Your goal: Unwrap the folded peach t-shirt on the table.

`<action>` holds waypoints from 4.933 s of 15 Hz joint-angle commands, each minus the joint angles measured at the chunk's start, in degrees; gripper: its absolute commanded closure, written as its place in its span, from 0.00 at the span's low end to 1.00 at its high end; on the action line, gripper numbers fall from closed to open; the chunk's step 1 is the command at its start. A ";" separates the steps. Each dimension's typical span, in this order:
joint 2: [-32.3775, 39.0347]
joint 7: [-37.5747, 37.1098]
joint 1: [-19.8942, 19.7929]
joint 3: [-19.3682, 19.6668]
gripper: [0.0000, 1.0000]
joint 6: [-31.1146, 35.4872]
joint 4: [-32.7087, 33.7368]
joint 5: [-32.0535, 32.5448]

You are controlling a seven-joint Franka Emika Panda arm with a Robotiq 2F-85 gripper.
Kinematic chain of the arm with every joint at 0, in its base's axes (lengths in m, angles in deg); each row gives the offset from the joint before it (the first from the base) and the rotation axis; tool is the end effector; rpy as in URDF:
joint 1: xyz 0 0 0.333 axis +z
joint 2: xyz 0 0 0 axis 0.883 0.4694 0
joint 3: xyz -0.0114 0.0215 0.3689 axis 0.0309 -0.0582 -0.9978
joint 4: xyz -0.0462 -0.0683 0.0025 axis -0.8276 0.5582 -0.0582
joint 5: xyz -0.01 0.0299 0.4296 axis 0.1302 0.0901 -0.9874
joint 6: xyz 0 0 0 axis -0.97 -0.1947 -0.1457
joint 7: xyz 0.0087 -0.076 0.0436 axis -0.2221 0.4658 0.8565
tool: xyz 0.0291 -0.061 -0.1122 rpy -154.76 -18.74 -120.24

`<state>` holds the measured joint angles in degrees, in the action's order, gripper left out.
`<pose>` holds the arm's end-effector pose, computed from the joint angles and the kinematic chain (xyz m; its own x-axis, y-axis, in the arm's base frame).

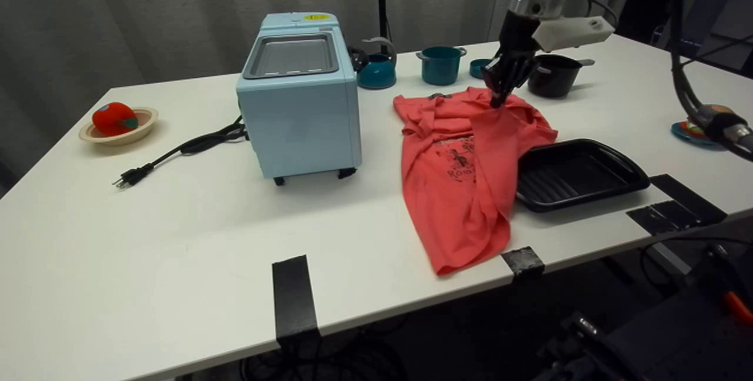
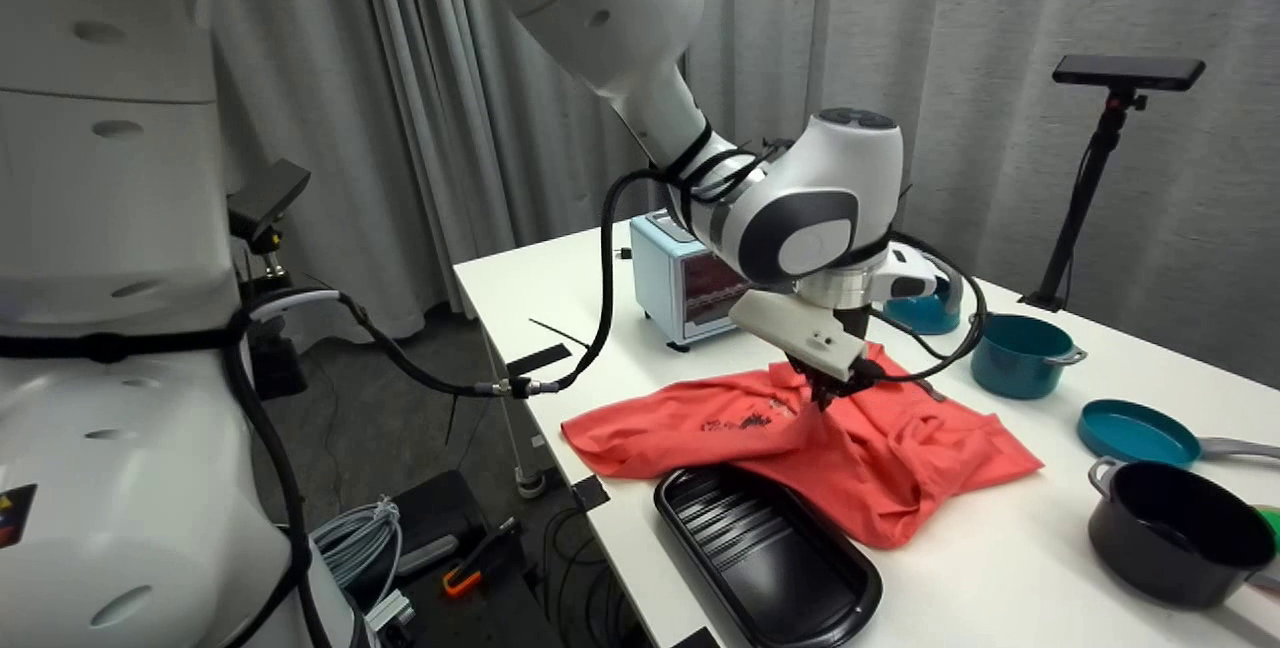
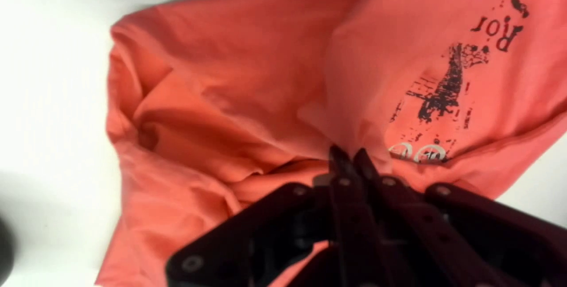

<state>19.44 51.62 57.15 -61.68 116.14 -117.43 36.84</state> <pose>0.5972 -0.0560 0.2563 0.9896 0.0690 0.1265 0.0762 -0.9957 -0.0528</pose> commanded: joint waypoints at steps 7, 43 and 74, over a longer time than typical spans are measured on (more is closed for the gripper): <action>-21.08 -0.41 -0.42 4.57 0.99 -27.66 -8.07 13.49; 0.16 -9.58 3.83 -1.14 0.00 3.98 0.11 8.72; 16.14 -15.47 7.65 -4.84 0.00 12.81 10.53 8.55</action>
<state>32.83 38.05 63.03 -68.01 127.53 -109.73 45.28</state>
